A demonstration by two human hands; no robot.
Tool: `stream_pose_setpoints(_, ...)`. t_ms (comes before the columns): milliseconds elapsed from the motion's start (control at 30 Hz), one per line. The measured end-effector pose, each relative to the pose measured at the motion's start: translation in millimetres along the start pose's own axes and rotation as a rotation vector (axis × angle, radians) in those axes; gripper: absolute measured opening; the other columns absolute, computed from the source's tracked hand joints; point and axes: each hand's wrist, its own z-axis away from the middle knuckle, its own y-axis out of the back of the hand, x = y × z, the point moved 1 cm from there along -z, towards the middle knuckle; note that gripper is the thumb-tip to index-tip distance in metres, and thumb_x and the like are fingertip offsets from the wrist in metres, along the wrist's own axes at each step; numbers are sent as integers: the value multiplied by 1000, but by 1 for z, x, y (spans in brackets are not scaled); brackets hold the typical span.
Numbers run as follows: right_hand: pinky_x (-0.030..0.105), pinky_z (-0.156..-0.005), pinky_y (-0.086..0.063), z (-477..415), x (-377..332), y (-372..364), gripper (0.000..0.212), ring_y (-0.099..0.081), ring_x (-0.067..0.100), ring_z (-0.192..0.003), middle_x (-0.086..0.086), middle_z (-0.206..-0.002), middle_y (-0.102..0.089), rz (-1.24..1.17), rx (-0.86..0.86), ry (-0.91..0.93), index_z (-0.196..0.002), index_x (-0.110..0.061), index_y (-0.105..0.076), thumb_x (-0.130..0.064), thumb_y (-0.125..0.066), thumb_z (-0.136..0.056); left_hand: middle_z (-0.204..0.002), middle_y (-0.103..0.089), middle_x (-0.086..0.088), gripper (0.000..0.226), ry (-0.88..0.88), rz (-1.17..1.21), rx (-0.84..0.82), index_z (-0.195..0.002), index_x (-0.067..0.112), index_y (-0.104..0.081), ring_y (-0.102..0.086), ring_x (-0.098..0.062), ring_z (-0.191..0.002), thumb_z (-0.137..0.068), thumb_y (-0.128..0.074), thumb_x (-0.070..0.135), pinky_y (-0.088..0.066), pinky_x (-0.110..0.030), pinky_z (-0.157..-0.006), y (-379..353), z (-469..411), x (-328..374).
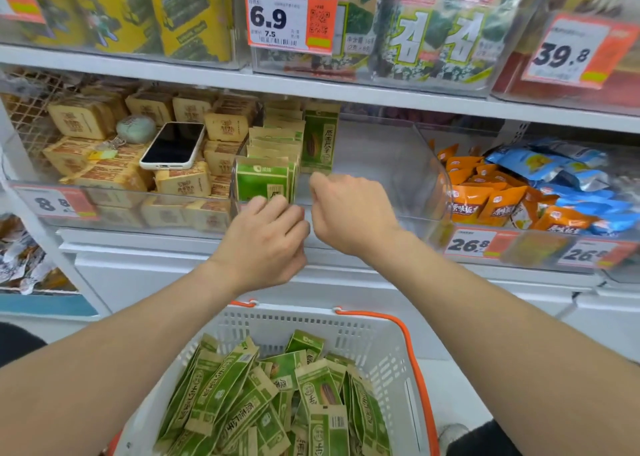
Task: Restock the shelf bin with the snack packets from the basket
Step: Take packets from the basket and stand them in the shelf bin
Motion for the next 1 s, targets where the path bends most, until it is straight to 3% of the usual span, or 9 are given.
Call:
stream_pose_setpoints(67,38,-63,-32,14,-13,-4,14,-68,39,-90,7,-103,-69,51,-110,56,-105,-19,-53,-26,-49,-95,-81,-63,-13,20,-68,121,-244,-79,11,-59,-59,-36,-81,-86,-56,29,-38,-43,-68,-6,12,16)
stream_pose_setpoints(133,37,-65,-36,26,-26,-12,19,-69,38,-95,8,-107,-70,88,-232,141,-111,-17,-59,-25,-52,-95,-93,-68,-11,19,-37,195,-685,-86,17,-54,-66,-36,-88,-96,-49,33,-38,-40,-70,-9,21,33)
stream_pose_setpoints(233,36,-67,-40,50,-45,-35,15,-69,34,-97,6,-107,-70,131,-454,265,-108,-17,-64,-19,-55,-96,-120,-68,-10,29,-48,212,-1256,-119,16,-63,-67,-33,-106,-105,-44,32,-48,-38,-77,-23,56,60)
stream_pose_setpoints(400,30,-50,-33,89,-66,-82,11,-49,19,-62,-2,-81,-49,222,-779,431,-88,-18,-55,-11,-57,-96,-151,-52,-12,62,-177,173,-1606,-162,22,-33,-60,-36,-127,-105,-54,12,-55,-50,-97,-42,130,92)
stream_pose_setpoints(533,30,-51,-42,103,-75,-97,17,-50,15,-62,-2,-78,-48,201,-906,458,-81,-17,-53,-6,-55,-94,-167,-19,-23,83,-119,191,-1753,-167,27,-17,-51,-44,-135,-100,-55,-2,-55,-52,-95,-38,157,103)
stream_pose_setpoints(700,29,-47,-38,100,-81,-100,14,-53,15,-65,-1,-81,-48,197,-921,456,-93,-17,-58,-4,-53,-95,-133,-62,-14,41,-161,263,-1688,-141,5,-56,-65,-31,-117,-100,-59,-2,-55,-39,-90,-42,159,106)
stream_pose_setpoints(833,30,-50,-39,96,-81,-105,17,-51,15,-65,-1,-83,-52,188,-945,449,-104,-18,-64,-7,-54,-95,-109,-70,-8,13,-329,154,-1516,-108,9,-69,-67,-28,-95,-101,-61,1,-58,-41,-83,-43,148,97)
stream_pose_setpoints(900,31,-52,-41,95,-81,-107,20,-51,15,-65,-1,-87,-54,186,-964,445,-109,-18,-64,-8,-53,-95,-102,-70,-5,9,-419,98,-1430,-105,11,-68,-61,-26,-83,-100,-65,5,-60,-43,-81,-40,141,94)
stream_pose_setpoints(1000,36,-63,-46,93,-80,-106,11,-51,17,-69,0,-87,-49,219,-1062,354,-105,-15,-59,-10,-53,-97,-108,-69,-6,21,-304,180,-1380,-111,14,-68,-63,-25,-87,-92,-78,16,-55,-39,-74,-41,129,84)
